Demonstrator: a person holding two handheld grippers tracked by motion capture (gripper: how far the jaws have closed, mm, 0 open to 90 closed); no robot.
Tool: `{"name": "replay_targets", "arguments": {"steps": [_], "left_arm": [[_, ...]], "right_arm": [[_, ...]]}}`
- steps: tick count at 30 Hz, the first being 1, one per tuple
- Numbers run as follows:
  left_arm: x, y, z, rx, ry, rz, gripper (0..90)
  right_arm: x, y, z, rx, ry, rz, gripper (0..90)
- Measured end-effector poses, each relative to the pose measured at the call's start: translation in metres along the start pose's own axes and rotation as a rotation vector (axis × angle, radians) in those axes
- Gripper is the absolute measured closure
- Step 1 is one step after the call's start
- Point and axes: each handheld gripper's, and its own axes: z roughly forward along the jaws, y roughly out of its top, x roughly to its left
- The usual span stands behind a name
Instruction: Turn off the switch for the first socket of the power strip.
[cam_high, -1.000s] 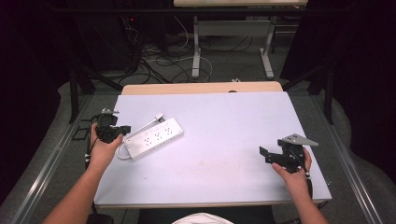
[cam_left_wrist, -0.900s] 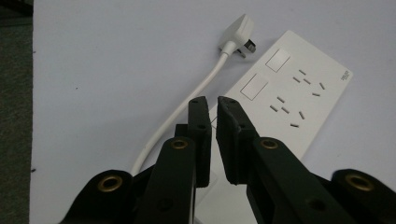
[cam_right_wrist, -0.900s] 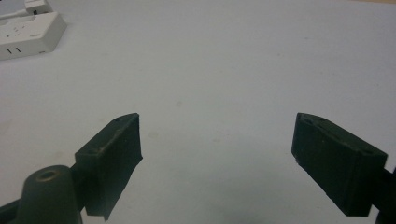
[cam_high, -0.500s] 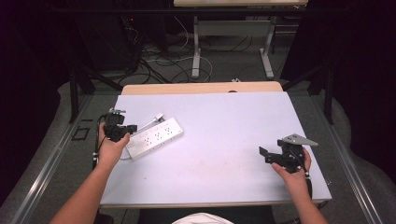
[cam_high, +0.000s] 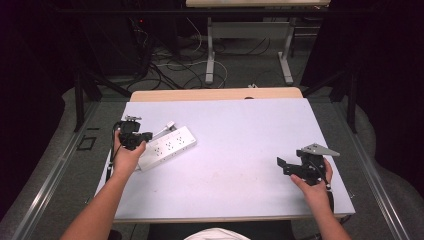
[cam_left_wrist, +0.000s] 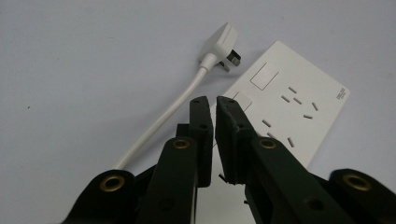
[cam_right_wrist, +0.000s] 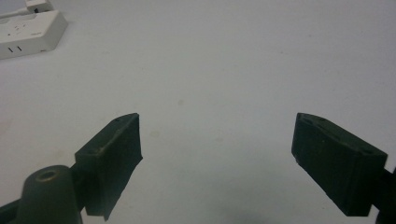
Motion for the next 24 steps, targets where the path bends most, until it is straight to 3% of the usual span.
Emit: {"name": "replay_targets", "arguments": {"steps": [24], "left_arm": [[-0.007,0.002,0.022,-0.004,0.026,-0.021,85.8]], "right_arm": [[-0.002,0.000,0.000,-0.002,0.000,-0.008,15.3]]}}
